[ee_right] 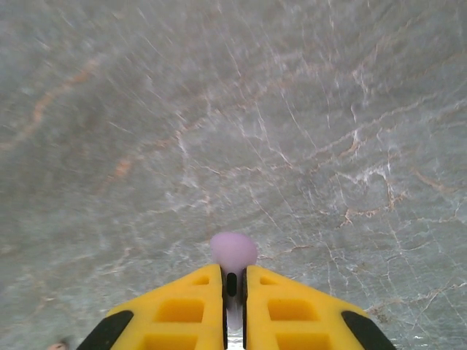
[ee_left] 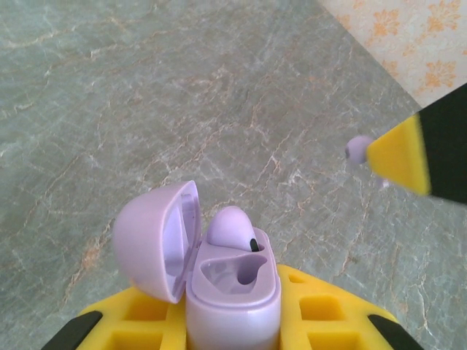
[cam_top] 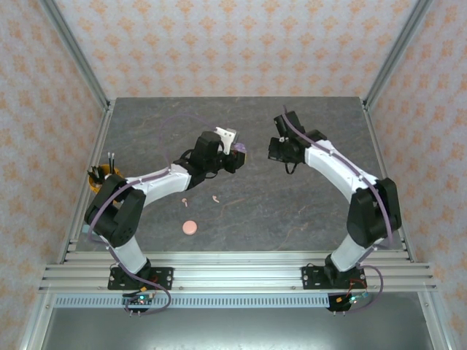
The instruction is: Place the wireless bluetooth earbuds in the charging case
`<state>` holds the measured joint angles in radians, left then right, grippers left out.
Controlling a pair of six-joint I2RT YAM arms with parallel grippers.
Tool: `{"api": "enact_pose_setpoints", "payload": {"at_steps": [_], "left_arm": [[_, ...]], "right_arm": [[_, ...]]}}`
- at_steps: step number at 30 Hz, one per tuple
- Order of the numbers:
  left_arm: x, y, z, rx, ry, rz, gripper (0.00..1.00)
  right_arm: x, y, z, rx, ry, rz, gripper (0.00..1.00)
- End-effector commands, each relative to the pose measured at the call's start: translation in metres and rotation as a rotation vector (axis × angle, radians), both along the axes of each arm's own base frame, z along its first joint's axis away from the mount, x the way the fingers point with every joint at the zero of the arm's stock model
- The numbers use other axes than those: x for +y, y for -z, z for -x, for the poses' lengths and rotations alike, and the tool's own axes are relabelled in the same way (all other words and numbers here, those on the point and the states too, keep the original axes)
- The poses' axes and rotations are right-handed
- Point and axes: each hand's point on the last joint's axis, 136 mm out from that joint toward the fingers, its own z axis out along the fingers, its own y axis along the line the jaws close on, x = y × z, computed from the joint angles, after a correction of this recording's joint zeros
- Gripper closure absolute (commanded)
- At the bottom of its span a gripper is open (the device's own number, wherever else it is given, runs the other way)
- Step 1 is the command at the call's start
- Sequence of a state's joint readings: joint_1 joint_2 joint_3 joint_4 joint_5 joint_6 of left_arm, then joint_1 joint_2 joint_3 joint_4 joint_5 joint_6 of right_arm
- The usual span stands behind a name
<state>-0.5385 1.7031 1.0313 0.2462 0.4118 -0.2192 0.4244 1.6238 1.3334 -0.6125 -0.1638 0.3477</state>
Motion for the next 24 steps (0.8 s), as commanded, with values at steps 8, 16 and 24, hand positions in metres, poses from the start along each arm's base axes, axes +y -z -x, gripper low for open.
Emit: {"api": "enact_pose_setpoints", "payload": {"at_steps": [8, 16, 24], "left_arm": [[-0.048, -0.066, 0.025, -0.398, 0.242, 0.058, 1.0], [-0.077, -0.108, 0.028, -0.526, 0.349, 0.093, 1.0], [-0.092, -0.155, 0.02, -0.637, 0.386, 0.127, 1.0]], "right_arm": [[0.003, -0.125, 0.002, -0.319, -0.023, -0.209, 0.85], [0.013, -0.199, 0.019, -0.518, -0.131, -0.328, 0.84], [0.019, -0.24, 0.038, -0.659, -0.226, -0.389, 0.84]]}}
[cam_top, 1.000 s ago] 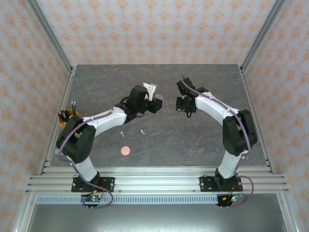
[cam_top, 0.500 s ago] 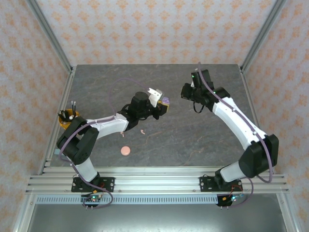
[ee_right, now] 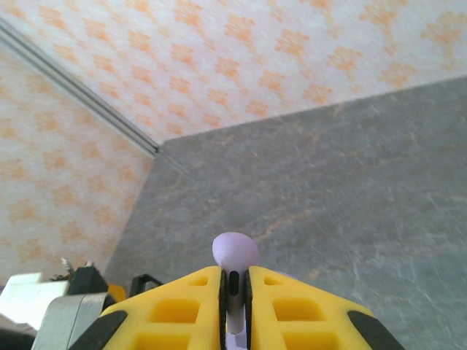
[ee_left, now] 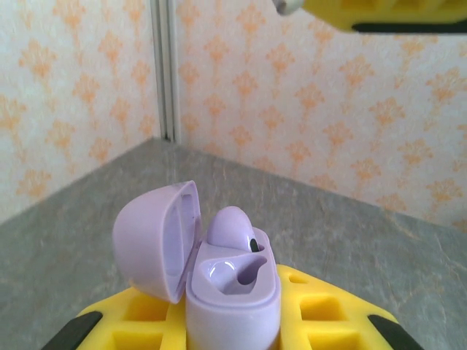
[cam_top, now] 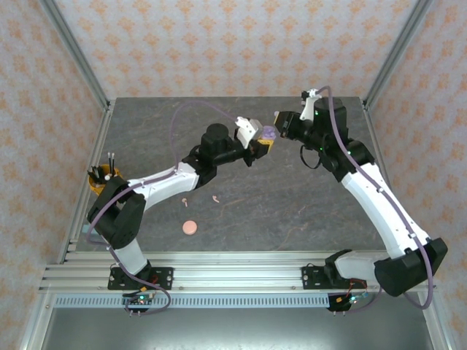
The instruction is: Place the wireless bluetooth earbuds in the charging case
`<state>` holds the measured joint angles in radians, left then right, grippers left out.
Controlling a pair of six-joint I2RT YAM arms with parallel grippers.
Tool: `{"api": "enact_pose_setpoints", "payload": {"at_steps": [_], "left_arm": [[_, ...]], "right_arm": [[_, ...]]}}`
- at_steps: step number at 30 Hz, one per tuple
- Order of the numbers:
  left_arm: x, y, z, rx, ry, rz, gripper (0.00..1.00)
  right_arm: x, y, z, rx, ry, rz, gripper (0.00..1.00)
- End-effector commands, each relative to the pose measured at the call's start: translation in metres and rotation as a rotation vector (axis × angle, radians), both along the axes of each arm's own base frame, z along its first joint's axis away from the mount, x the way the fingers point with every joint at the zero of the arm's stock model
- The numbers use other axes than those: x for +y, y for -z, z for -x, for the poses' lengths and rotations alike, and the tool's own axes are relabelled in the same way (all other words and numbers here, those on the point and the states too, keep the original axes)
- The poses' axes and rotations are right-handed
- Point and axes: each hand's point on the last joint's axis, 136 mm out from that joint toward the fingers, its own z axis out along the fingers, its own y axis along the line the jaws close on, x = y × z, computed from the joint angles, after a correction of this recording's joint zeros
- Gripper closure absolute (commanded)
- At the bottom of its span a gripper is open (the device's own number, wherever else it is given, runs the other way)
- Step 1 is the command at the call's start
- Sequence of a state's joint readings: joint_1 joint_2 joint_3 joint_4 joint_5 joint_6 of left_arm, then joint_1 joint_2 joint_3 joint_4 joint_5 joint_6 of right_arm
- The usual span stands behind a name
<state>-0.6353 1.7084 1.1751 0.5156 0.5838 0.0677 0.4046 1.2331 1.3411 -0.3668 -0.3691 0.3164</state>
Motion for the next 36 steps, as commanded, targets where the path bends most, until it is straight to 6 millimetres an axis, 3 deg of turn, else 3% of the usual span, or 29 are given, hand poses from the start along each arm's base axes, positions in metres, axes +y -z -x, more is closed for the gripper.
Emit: {"api": "enact_pose_setpoints", "payload": {"at_steps": [1, 6, 8, 21, 36], "left_arm": [[-0.013, -0.032, 0.0, -0.114, 0.052, 0.038, 1.0], [-0.016, -0.055, 0.002, -0.175, 0.071, 0.066, 1.0], [-0.016, -0.064, 0.004, -0.203, 0.078, 0.075, 1.0], [-0.009, -0.103, 0.012, -0.321, 0.074, 0.102, 1.0], [-0.004, -0.129, 0.017, -0.359, 0.065, 0.142, 1.0]], "right_arm": [[0.003, -0.036, 0.008, -0.13, -0.054, -0.031, 0.84], [0.007, -0.038, 0.01, -0.161, -0.081, -0.033, 0.84], [0.004, -0.051, 0.019, -0.199, -0.084, -0.049, 0.84], [0.002, -0.068, 0.031, -0.258, -0.107, -0.068, 0.84], [0.003, -0.055, 0.03, -0.232, -0.118, -0.063, 0.84]]}}
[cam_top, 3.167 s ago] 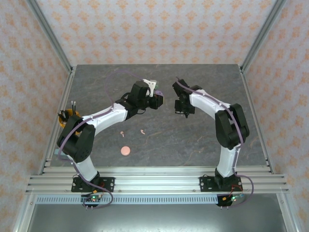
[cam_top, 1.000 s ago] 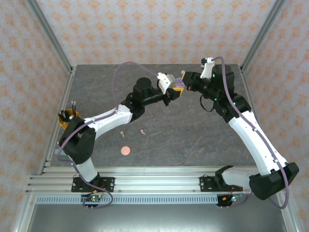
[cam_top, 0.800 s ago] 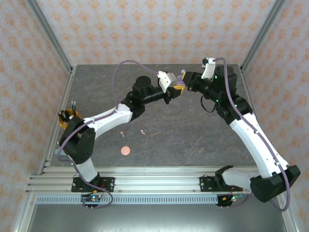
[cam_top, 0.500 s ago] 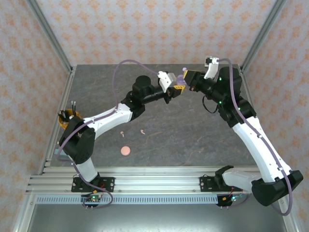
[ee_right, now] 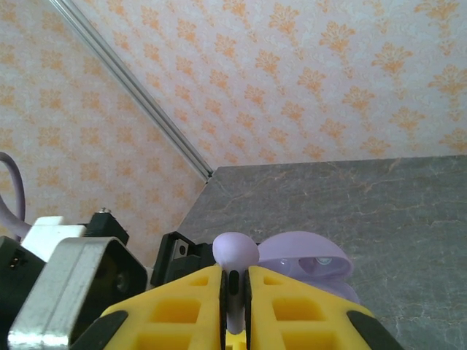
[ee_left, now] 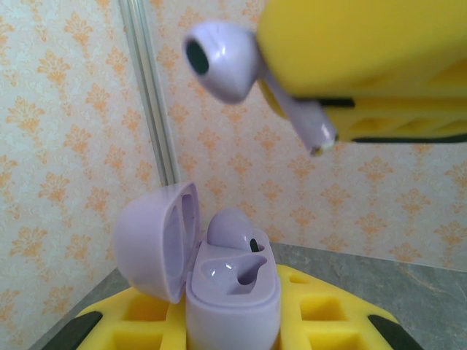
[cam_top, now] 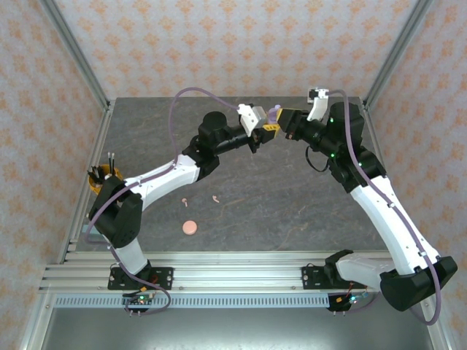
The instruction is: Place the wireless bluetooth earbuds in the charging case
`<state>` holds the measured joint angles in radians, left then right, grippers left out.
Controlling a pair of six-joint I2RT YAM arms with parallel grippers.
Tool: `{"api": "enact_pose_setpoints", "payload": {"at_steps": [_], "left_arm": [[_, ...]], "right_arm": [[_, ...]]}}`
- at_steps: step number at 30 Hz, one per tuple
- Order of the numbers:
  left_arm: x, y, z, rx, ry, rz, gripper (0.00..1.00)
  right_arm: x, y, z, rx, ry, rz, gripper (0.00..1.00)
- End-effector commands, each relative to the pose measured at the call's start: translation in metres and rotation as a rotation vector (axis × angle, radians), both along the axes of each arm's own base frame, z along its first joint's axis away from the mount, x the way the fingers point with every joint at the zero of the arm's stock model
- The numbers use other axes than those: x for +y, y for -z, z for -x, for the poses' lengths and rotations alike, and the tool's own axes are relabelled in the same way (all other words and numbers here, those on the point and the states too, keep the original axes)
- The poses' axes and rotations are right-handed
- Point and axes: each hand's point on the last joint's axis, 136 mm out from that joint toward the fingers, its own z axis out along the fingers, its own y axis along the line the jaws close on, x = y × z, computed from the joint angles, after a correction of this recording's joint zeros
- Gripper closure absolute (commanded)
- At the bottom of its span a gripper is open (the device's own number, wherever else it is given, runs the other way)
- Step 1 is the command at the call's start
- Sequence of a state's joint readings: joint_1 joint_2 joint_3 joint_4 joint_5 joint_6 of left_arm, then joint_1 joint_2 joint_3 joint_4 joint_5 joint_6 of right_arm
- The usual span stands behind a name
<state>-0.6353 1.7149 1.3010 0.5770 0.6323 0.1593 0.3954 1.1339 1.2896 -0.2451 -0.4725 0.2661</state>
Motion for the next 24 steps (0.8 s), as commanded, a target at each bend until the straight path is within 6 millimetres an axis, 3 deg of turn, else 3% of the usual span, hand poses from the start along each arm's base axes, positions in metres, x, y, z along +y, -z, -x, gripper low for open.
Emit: {"api": "enact_pose_setpoints", "payload": {"at_steps": [1, 24], "left_arm": [[0.005, -0.058, 0.017, -0.13, 0.02, 0.078, 1.0], [0.001, -0.066, 0.027, -0.129, 0.047, 0.082, 1.0]], "right_arm": [[-0.001, -0.013, 0.004, -0.056, -0.014, -0.015, 0.84], [-0.003, -0.008, -0.001, -0.041, -0.002, -0.016, 0.85]]}}
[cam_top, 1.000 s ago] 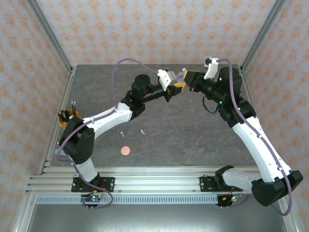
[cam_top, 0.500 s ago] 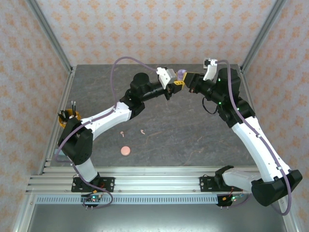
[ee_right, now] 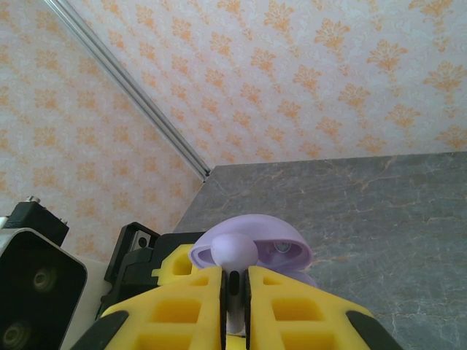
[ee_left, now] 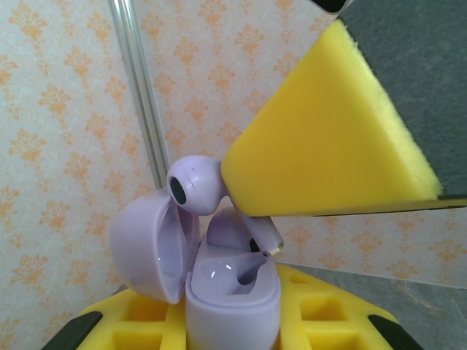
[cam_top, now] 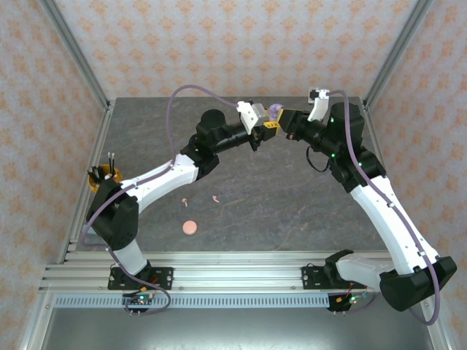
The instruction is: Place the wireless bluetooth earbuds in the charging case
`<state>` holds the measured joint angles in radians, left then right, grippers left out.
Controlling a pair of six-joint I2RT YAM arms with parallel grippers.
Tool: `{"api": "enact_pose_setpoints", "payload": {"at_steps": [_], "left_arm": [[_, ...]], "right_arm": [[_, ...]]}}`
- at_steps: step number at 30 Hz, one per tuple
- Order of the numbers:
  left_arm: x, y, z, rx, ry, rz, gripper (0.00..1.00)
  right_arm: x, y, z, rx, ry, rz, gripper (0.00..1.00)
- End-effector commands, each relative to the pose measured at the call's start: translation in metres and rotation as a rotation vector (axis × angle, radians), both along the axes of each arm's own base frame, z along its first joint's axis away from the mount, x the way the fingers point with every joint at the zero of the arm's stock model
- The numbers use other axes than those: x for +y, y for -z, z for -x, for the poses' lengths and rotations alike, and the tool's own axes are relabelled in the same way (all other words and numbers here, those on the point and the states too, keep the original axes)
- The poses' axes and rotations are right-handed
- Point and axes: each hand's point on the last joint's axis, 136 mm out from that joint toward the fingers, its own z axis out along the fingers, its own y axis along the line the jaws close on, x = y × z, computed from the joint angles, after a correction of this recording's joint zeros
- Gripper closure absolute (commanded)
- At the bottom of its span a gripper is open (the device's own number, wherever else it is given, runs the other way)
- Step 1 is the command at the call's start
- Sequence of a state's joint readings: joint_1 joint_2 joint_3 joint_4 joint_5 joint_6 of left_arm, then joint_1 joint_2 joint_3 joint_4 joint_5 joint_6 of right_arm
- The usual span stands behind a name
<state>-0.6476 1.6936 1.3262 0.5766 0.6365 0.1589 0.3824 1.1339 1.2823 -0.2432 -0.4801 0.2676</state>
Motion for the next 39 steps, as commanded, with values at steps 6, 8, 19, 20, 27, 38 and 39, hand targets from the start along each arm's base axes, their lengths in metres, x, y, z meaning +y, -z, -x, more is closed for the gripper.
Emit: {"api": "enact_pose_setpoints", "payload": {"at_steps": [6, 8, 19, 20, 27, 38, 39], "left_arm": [[0.002, -0.045, 0.021, -0.093, 0.035, 0.056, 1.0], [0.001, -0.045, 0.022, -0.092, 0.039, 0.054, 1.0], [-0.001, -0.047, 0.023, -0.085, 0.038, 0.053, 1.0], [-0.001, -0.047, 0.022, -0.084, 0.037, 0.053, 1.0], [0.0, -0.051, 0.024, -0.094, 0.039, 0.065, 1.0], [0.002, -0.057, 0.031, -0.104, 0.059, 0.069, 1.0], [0.002, -0.057, 0.033, -0.104, 0.064, 0.068, 1.0]], "right_arm": [[0.0, -0.009, 0.0, -0.042, -0.005, -0.011, 0.85], [0.0, -0.009, 0.0, -0.044, -0.006, -0.012, 0.85], [0.005, -0.001, -0.002, -0.025, -0.031, -0.005, 0.85], [0.005, 0.0, -0.002, -0.021, -0.032, -0.002, 0.85], [0.004, 0.015, -0.004, -0.007, -0.03, 0.04, 0.86], [-0.003, 0.03, -0.012, -0.003, 0.018, 0.114, 0.87], [-0.003, 0.029, -0.013, -0.003, 0.019, 0.11, 0.87]]}}
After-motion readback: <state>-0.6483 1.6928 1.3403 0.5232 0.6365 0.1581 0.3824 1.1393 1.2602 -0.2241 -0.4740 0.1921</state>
